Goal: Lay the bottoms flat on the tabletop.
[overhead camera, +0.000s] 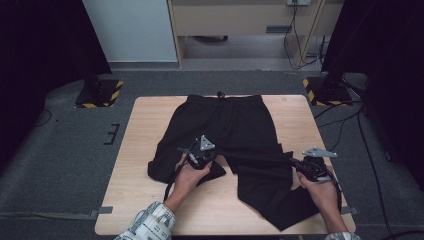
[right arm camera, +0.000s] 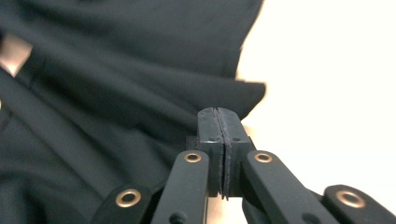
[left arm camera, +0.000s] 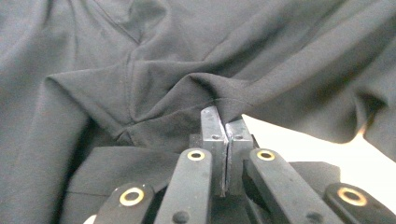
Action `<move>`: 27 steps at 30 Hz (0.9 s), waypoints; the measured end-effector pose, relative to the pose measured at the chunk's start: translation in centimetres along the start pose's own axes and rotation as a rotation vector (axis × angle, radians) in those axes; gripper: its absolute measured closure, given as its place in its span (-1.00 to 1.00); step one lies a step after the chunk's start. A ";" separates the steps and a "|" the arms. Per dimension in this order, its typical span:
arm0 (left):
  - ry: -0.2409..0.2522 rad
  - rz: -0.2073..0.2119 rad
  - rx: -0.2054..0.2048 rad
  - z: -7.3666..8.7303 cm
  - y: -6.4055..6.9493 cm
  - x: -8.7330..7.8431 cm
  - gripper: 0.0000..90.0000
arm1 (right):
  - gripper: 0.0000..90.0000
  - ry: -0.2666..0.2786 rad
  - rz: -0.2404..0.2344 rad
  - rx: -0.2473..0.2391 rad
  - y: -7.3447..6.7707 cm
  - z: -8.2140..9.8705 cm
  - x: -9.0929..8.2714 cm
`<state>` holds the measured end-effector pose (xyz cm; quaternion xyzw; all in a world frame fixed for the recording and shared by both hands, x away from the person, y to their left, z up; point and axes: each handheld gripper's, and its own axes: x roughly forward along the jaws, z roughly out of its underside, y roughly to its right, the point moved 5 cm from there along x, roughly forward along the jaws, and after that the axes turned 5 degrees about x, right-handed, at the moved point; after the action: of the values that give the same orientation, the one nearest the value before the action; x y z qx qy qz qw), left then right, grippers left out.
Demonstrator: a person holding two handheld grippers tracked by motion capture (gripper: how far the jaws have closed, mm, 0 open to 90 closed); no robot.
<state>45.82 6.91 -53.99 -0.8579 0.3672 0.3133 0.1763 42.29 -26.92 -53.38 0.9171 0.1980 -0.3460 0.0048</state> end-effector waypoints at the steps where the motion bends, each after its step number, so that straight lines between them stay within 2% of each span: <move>1: -0.002 0.001 0.001 0.1 0.0 0.0 0.96 | 0.83 0.009 0.012 0.022 0.0 -0.3 0.0; 2: -0.006 0.007 -0.001 0.2 -0.1 0.1 0.96 | 0.75 0.012 0.019 0.021 -0.3 -0.4 0.1; 4: -0.006 0.014 -0.004 0.3 -0.1 0.1 0.93 | 0.42 0.024 0.010 0.020 -1.8 -0.1 -0.1; 6: -0.009 0.017 -0.002 0.3 -0.1 0.2 0.91 | 0.38 0.025 -0.030 0.015 -3.5 0.7 -0.2; 8: -0.010 0.021 -0.005 0.3 0.0 0.3 0.89 | 0.31 -0.012 -0.059 -0.025 -5.1 1.9 0.2; 10: -0.007 0.019 -0.005 0.3 0.0 0.2 0.87 | 0.29 -0.043 -0.068 -0.045 -5.7 2.6 0.9; 13: 0.001 0.022 -0.004 0.2 0.1 0.1 0.84 | 0.30 -0.084 -0.077 -0.046 -5.7 2.9 1.6; 15: 0.005 0.027 -0.002 0.2 0.2 -0.1 0.79 | 0.32 -0.107 -0.081 -0.077 -5.7 3.2 1.8; 18: 0.012 0.035 0.004 0.1 0.5 -0.4 0.71 | 0.37 -0.126 -0.097 -0.096 -5.7 3.6 1.2; 21: 0.016 0.040 0.016 0.0 1.1 -0.8 0.58 | 0.39 -0.150 -0.114 -0.127 -5.7 4.5 -0.1; 24: 0.024 0.043 0.041 0.0 2.0 -1.3 0.42 | 0.42 -0.172 -0.128 -0.126 -5.6 5.7 -1.7; 27: 0.021 0.055 0.077 0.2 3.0 -1.9 0.28 | 0.42 -0.225 -0.151 -0.142 -5.7 7.5 -4.4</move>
<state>42.46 6.01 -53.11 -0.8432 0.4044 0.2945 0.1966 32.49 -24.35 -55.57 0.8522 0.2888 -0.4312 0.0658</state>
